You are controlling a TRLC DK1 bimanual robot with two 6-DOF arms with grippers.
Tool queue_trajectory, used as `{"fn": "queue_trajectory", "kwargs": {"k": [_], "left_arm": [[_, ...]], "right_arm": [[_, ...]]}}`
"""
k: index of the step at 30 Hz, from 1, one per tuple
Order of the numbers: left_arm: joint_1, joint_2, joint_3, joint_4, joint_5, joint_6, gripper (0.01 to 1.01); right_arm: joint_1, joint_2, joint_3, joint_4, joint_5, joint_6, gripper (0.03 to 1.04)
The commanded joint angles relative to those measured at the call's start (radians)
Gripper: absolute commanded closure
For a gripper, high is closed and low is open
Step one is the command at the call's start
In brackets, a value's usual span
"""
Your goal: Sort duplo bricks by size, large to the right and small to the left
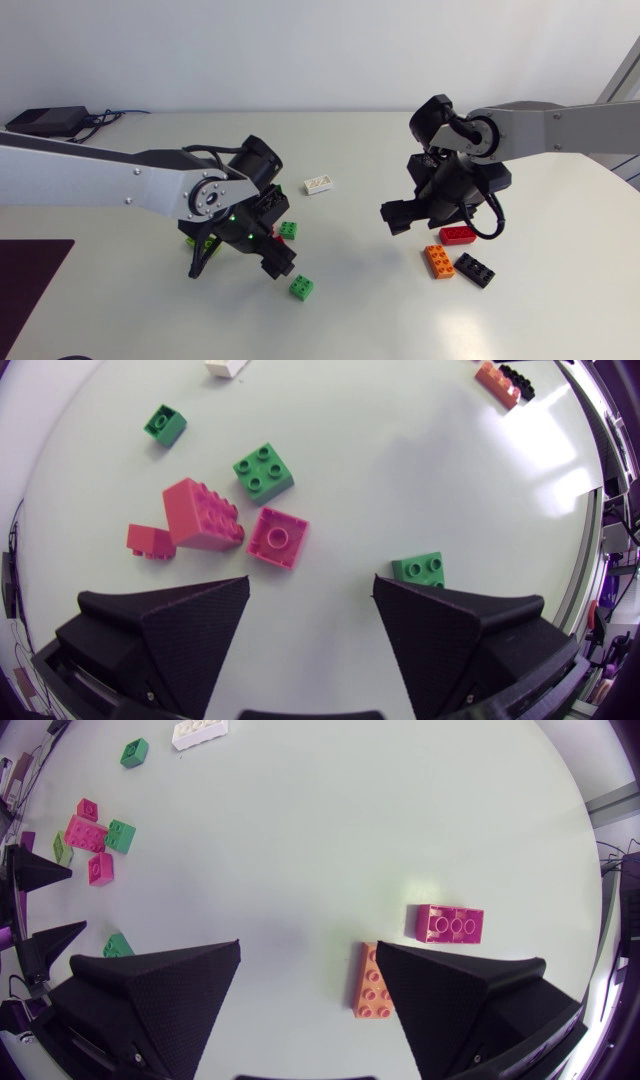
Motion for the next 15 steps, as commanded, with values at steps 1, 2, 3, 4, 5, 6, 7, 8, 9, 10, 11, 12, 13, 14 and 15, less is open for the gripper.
{"fn": "queue_trajectory", "kwargs": {"k": [1, 2, 3, 4, 5, 6, 7, 8, 9, 10, 11, 12, 13, 14, 15], "left_arm": [[0.003, 0.072, 0.037, -0.041, -0.009, -0.041, 0.043], [0.001, 0.081, 0.045, -0.052, -0.019, -0.044, 0.043], [-0.003, 0.084, 0.045, -0.046, -0.039, -0.044, 0.043], [-0.005, 0.086, 0.045, -0.04, -0.049, -0.042, 0.043], [-0.003, 0.086, 0.05, -0.04, -0.053, -0.039, 0.041], [0.0, 0.086, 0.056, -0.044, -0.053, -0.018, 0.043], [0.003, 0.084, 0.059, -0.044, -0.053, 0.008, 0.041], [0.004, 0.081, 0.062, -0.046, -0.053, 0.031, 0.041], [0.004, 0.077, 0.065, -0.046, -0.053, 0.065, 0.041], [0.004, 0.077, 0.068, -0.047, -0.052, 0.086, 0.041], [0.006, 0.077, 0.074, -0.049, -0.049, 0.113, 0.041], [0.012, 0.08, 0.082, -0.053, -0.039, 0.137, 0.043], [0.017, 0.083, 0.088, -0.055, -0.03, 0.155, 0.041], [0.023, 0.089, 0.096, -0.058, -0.022, 0.172, 0.041], [0.029, 0.095, 0.105, -0.064, -0.013, 0.186, 0.041]], "right_arm": [[-0.003, -0.012, -0.021, 0.005, -0.001, 0.02, 0.09], [-0.001, -0.014, -0.02, 0.005, -0.001, 0.02, 0.09], [0.0, -0.014, -0.02, 0.005, -0.001, 0.02, 0.09], [0.0, -0.015, -0.018, 0.005, -0.001, 0.02, 0.09], [0.0, -0.017, -0.018, 0.003, -0.001, 0.02, 0.09], [0.0, -0.017, -0.018, 0.003, 0.0, 0.018, 0.09], [-0.003, -0.017, -0.018, 0.003, -0.001, 0.015, 0.09], [-0.005, -0.017, -0.02, 0.003, -0.001, 0.014, 0.09], [-0.005, -0.018, -0.021, 0.003, 0.0, 0.014, 0.09], [-0.006, -0.018, -0.023, 0.003, -0.001, 0.012, 0.09], [-0.006, -0.018, -0.023, 0.003, 0.0, 0.012, 0.09], [-0.008, -0.017, -0.025, 0.003, 0.0, 0.012, 0.09], [-0.008, -0.018, -0.025, 0.003, -0.001, 0.012, 0.09], [-0.008, -0.018, -0.026, 0.003, -0.001, 0.012, 0.09], [-0.008, -0.018, -0.026, 0.003, 0.0, 0.012, 0.09]]}}
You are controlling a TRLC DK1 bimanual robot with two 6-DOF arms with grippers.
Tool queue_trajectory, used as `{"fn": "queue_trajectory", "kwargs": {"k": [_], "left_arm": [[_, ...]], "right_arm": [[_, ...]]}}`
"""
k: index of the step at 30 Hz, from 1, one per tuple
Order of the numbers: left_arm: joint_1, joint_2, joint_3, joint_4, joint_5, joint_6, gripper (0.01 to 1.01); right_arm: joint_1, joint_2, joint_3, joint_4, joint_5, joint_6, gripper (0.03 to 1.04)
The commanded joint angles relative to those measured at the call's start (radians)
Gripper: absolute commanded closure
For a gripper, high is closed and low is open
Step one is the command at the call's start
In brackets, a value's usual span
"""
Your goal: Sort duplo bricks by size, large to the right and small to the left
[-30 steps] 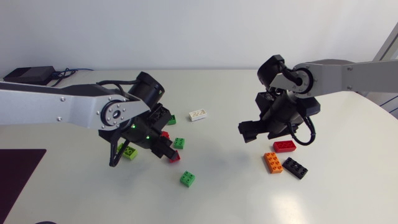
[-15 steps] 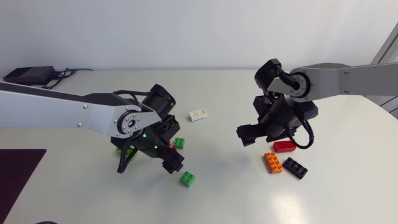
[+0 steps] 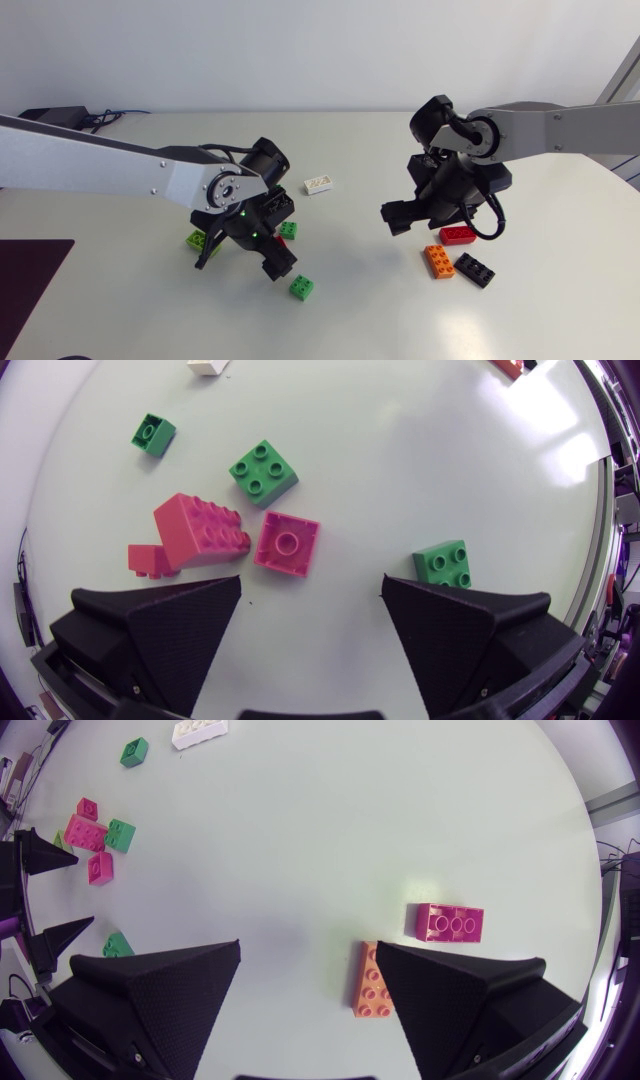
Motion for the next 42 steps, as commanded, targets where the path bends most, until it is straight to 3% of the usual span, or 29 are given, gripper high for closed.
{"fn": "queue_trajectory", "kwargs": {"k": [1, 20, 30, 42], "left_arm": [[0.024, 0.031, 0.044, -0.022, 0.023, 0.063, 0.041], [0.045, 0.16, 0.167, -0.111, 0.078, 0.247, 0.041], [0.062, 0.181, 0.231, -0.124, 0.079, 0.287, 0.041], [0.063, 0.24, 0.226, -0.163, 0.079, 0.369, 0.043]], "right_arm": [[-0.008, -0.017, -0.026, 0.004, 0.0, 0.012, 0.09], [-0.021, -0.014, -0.04, 0.014, 0.0, -0.001, 0.09], [-0.034, 0.001, -0.038, 0.022, -0.001, -0.014, 0.09], [-0.037, 0.01, -0.049, 0.034, -0.003, -0.014, 0.09]]}}
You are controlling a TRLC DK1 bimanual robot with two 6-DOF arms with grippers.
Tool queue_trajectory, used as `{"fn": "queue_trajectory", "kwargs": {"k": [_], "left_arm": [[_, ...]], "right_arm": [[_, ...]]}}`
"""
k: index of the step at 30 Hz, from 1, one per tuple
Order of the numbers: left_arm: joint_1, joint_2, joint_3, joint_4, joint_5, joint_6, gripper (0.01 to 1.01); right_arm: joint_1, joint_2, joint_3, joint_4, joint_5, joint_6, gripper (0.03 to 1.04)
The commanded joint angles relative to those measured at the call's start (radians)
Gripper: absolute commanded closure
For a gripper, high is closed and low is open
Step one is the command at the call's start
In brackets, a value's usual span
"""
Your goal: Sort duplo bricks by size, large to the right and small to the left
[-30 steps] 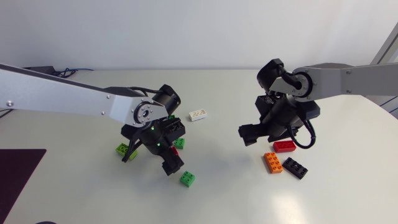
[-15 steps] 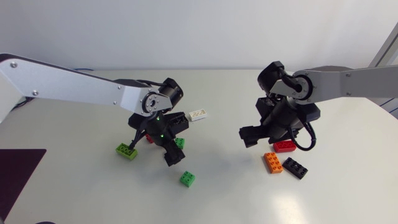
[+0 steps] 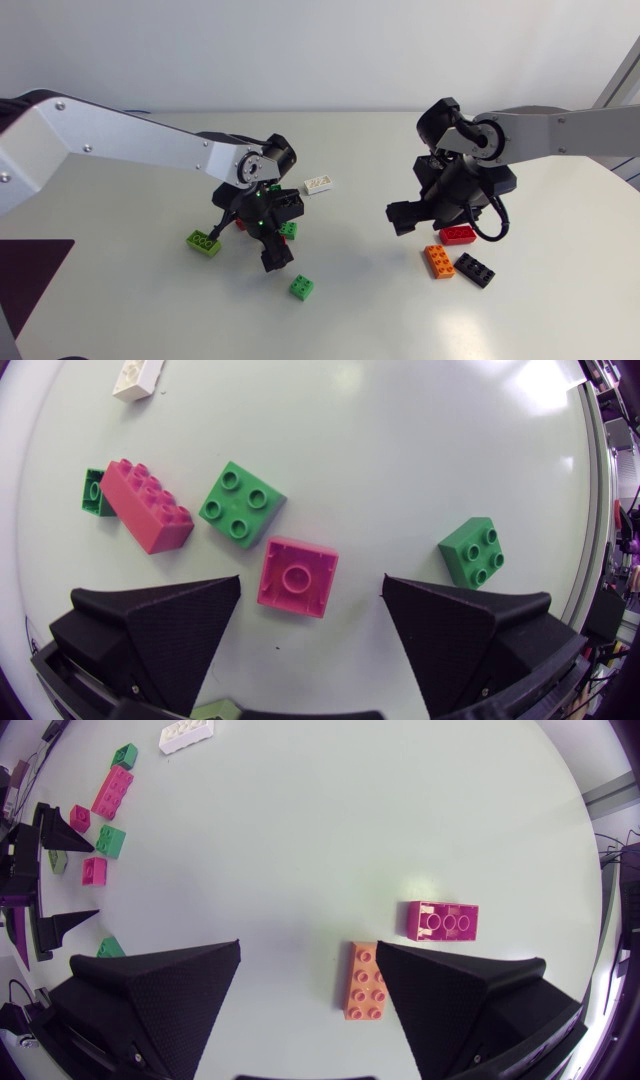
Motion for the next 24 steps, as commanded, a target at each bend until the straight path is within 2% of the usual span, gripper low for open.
{"fn": "queue_trajectory", "kwargs": {"k": [1, 5, 10, 14, 16, 18, 19, 24], "left_arm": [[0.008, 0.035, 0.012, -0.013, 0.004, 0.037, 0.043], [0.0, 0.042, 0.026, -0.013, 0.01, 0.048, 0.052], [-0.006, 0.053, 0.052, -0.011, 0.01, 0.048, 0.189], [-0.007, 0.073, 0.079, -0.014, 0.01, 0.046, 0.385], [-0.007, 0.074, 0.081, -0.019, 0.01, 0.046, 0.526], [-0.007, 0.074, 0.079, -0.022, 0.01, 0.048, 0.715], [-0.006, 0.073, 0.076, -0.022, 0.01, 0.048, 0.741], [0.0, 0.065, 0.056, -0.022, 0.01, 0.063, 0.744]], "right_arm": [[-0.005, 0.012, -0.029, 0.011, -0.002, -0.009, 0.09], [-0.007, 0.015, -0.037, 0.014, -0.002, -0.009, 0.09], [-0.009, 0.017, -0.035, 0.014, -0.002, -0.01, 0.09], [-0.01, 0.021, -0.032, 0.014, -0.002, -0.01, 0.09], [-0.01, 0.021, -0.032, 0.014, -0.002, -0.01, 0.09], [-0.01, 0.023, -0.032, 0.014, -0.002, -0.01, 0.09], [-0.013, 0.024, -0.03, 0.014, -0.002, -0.01, 0.09], [-0.013, 0.026, -0.029, 0.014, -0.002, -0.012, 0.09]]}}
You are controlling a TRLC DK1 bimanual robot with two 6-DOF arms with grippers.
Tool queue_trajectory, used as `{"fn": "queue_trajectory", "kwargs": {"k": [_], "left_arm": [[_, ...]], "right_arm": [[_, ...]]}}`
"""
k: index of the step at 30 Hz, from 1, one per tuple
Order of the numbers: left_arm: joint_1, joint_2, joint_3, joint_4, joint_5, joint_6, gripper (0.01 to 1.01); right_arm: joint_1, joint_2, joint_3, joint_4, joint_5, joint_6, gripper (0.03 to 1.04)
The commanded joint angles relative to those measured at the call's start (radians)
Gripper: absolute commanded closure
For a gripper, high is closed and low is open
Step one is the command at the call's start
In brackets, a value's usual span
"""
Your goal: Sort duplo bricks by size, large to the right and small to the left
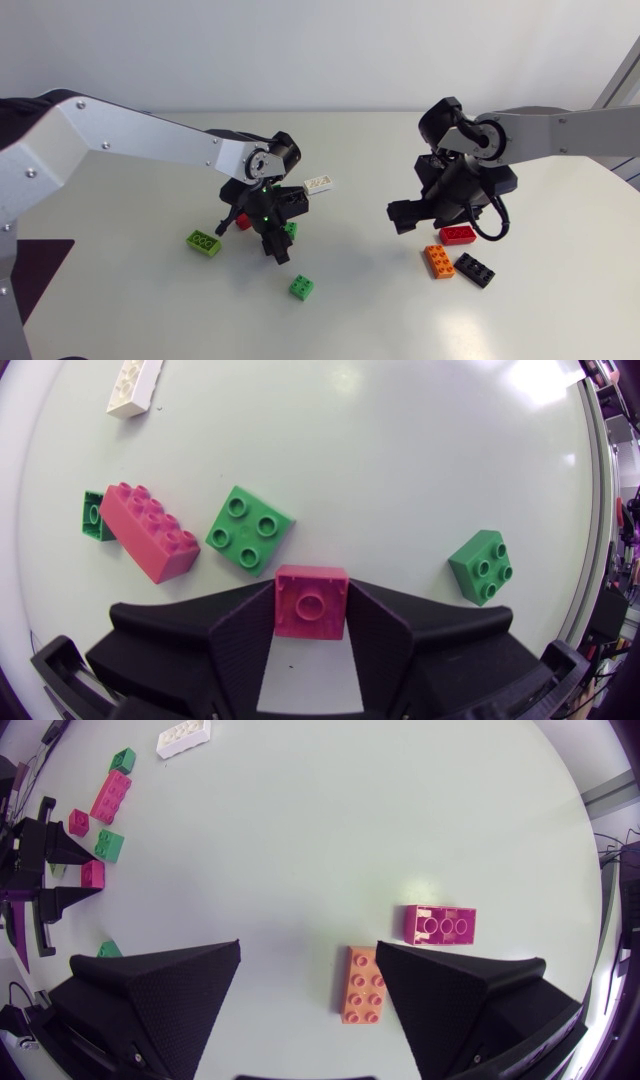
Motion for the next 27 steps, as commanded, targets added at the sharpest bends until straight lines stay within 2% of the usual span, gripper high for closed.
{"fn": "queue_trajectory", "kwargs": {"k": [1, 8, 19, 27], "left_arm": [[0.005, 0.016, -0.005, -0.015, 0.006, 0.029, 0.744], [0.037, -0.073, -0.052, -0.042, 0.006, 0.046, 0.746], [0.152, -0.297, -0.337, -0.007, 0.009, 0.116, 0.744], [0.262, -0.363, -0.503, 0.065, 0.021, 0.176, 0.744]], "right_arm": [[-0.007, 0.027, -0.026, 0.0, -0.002, -0.009, 0.09], [0.006, 0.03, -0.014, -0.003, -0.002, -0.006, 0.09], [0.065, 0.056, 0.023, -0.005, -0.004, 0.02, 0.09], [0.09, 0.068, 0.032, -0.002, -0.004, 0.034, 0.1]]}}
